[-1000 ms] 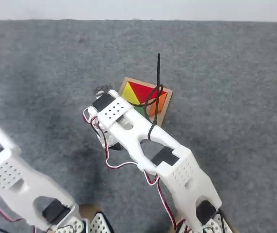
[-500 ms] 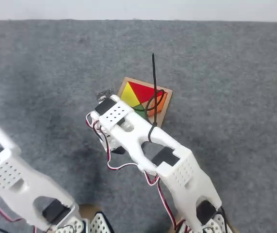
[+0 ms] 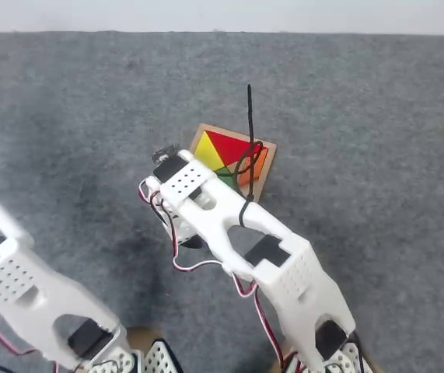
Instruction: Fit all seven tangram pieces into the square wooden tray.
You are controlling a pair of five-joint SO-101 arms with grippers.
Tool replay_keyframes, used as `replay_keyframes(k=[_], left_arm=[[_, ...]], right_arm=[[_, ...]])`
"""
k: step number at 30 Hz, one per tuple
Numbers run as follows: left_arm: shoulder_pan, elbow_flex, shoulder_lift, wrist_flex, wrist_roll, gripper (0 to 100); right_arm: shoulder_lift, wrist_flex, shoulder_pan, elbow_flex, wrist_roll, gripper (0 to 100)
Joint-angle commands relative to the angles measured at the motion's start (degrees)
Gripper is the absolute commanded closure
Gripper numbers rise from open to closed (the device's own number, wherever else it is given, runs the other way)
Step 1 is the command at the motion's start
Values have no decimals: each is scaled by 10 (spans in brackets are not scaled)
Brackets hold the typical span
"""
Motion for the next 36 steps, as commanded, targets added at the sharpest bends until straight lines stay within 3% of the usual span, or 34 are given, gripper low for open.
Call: replay_keyframes(k=[1,5,12,19,25,36], left_arm=[[-1,-7,-7,-9,-5,779],[-1,-7,-7,-10,-5,779],[0,-7,-7,-10,-5,779],[0,-7,-7,-9,-5,779],[0,-7,-7,-10,-6,779],[3,-7,-7,-7,-5,779]], right_arm=[[-101,13,8,-11,55,901],[-174,49,17,-11,110,900],[-180,24,56,-2,98,874],[-70,-78,7,19,-37,667],[-44,-102,-5,20,-100,660],[2,-157,-23,20,-108,660]])
